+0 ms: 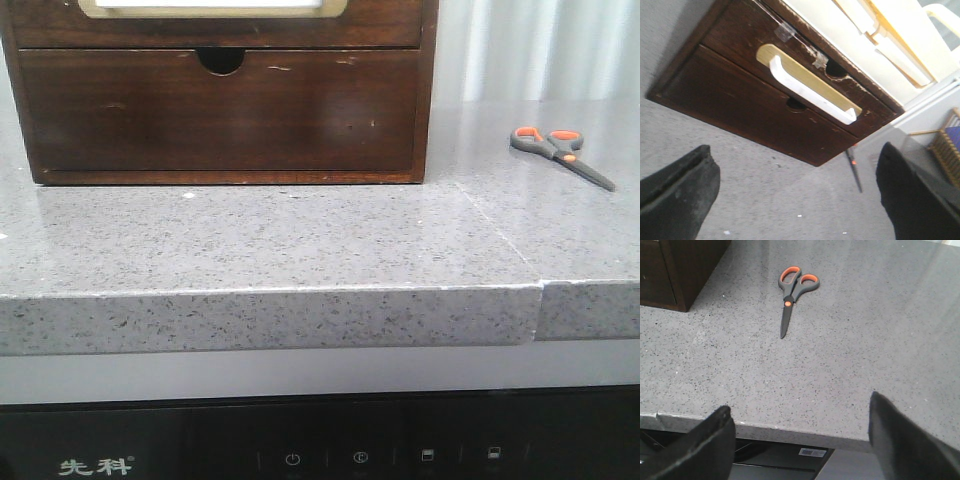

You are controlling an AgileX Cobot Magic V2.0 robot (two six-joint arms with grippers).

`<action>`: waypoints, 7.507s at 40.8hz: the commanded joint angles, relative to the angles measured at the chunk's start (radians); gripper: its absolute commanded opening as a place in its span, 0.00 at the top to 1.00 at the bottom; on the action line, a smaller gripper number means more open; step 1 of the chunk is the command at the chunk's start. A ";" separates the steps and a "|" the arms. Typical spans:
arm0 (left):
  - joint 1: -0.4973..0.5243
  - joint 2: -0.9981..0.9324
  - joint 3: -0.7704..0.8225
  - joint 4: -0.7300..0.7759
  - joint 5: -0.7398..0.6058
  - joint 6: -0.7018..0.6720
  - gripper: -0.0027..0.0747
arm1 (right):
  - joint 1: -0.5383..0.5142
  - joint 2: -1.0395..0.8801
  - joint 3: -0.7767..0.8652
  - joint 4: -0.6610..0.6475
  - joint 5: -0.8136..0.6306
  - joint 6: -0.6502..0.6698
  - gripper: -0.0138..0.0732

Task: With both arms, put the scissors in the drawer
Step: 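Hook the left gripper onto the white drawer handle, then pull the drawer open toward the robot with the left gripper, then lower the right gripper over the orange-handled scissors, then close the right gripper on the scissors and lift them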

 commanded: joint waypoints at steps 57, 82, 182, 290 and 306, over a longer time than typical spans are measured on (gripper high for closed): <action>0.000 0.924 -0.382 -0.918 0.358 0.726 0.52 | -0.006 0.016 -0.026 -0.011 -0.072 -0.007 0.18; 0.000 0.851 -0.319 -0.918 0.493 0.781 0.87 | -0.006 0.016 -0.026 -0.011 -0.072 -0.007 0.18; -0.302 0.053 -0.434 0.816 0.490 0.059 0.33 | -0.006 0.016 -0.026 -0.011 -0.072 -0.007 0.18; -0.551 0.053 -0.398 0.835 0.299 -0.099 0.33 | -0.006 1.626 -1.240 0.098 0.349 -0.007 0.48; -0.551 0.053 -0.398 0.835 0.299 -0.099 0.33 | -0.006 1.619 -1.240 0.098 0.358 -0.007 0.77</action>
